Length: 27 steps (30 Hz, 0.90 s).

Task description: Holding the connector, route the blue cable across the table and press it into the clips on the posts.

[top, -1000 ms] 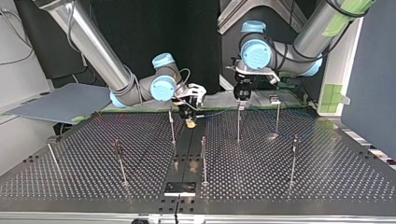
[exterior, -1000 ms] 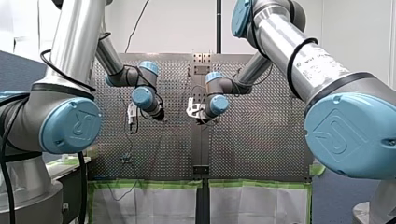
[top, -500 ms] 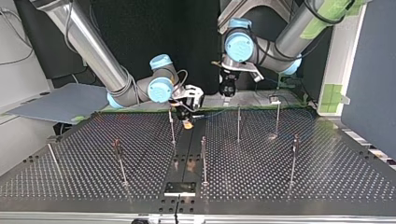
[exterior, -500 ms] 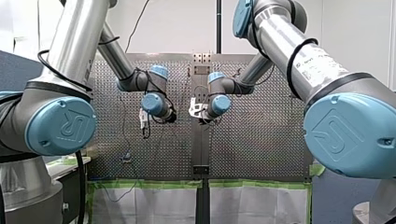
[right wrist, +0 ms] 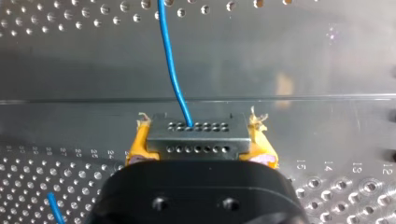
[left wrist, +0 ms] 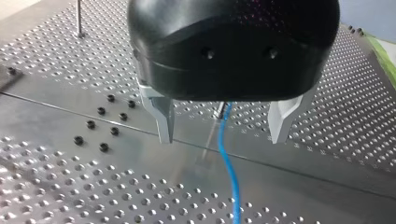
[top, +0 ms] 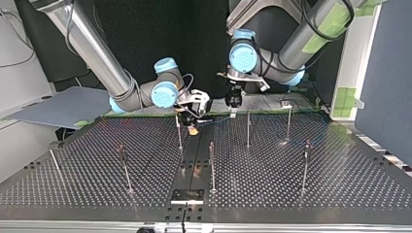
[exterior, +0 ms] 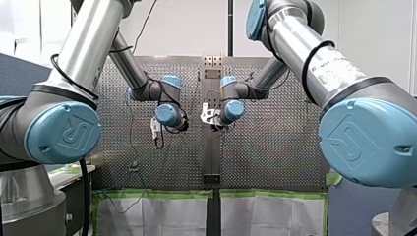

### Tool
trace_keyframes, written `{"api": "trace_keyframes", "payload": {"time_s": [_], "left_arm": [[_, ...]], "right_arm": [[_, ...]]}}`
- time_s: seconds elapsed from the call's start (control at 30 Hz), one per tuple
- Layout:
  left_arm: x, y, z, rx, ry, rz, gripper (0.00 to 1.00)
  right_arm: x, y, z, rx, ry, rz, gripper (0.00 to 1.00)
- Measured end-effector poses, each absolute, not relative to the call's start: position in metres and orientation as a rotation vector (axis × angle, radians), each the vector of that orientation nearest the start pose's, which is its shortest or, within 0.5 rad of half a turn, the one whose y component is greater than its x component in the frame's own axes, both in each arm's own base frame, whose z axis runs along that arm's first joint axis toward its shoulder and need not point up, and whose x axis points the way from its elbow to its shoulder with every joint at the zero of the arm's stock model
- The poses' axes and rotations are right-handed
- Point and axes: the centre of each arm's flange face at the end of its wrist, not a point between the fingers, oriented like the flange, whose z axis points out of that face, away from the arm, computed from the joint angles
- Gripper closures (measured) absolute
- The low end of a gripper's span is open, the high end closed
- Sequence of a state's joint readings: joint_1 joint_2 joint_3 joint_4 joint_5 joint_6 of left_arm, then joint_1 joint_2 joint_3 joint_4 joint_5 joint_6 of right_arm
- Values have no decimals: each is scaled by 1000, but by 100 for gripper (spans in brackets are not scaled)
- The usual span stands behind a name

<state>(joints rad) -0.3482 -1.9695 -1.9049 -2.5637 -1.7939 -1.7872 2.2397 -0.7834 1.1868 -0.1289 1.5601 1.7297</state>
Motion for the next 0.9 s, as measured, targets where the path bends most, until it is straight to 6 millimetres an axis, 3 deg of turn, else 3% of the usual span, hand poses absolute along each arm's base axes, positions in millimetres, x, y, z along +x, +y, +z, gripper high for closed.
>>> {"api": "trace_keyframes", "payload": {"time_s": [0.17, 0.4, 0.7, 0.9], "left_arm": [[481, -290, 166, -102, 1703, -217, 0], [492, -291, 165, -131, 1668, -210, 0], [514, -307, 148, -127, 1669, -215, 0], [534, -313, 157, -148, 1632, -217, 0]], "right_arm": [[559, -490, 185, -2526, 1464, -2065, 100], [559, -490, 185, -2526, 1463, -2066, 100], [559, -490, 185, -2526, 1463, -2067, 100], [557, -492, 185, -2526, 1468, -2068, 100]]}}
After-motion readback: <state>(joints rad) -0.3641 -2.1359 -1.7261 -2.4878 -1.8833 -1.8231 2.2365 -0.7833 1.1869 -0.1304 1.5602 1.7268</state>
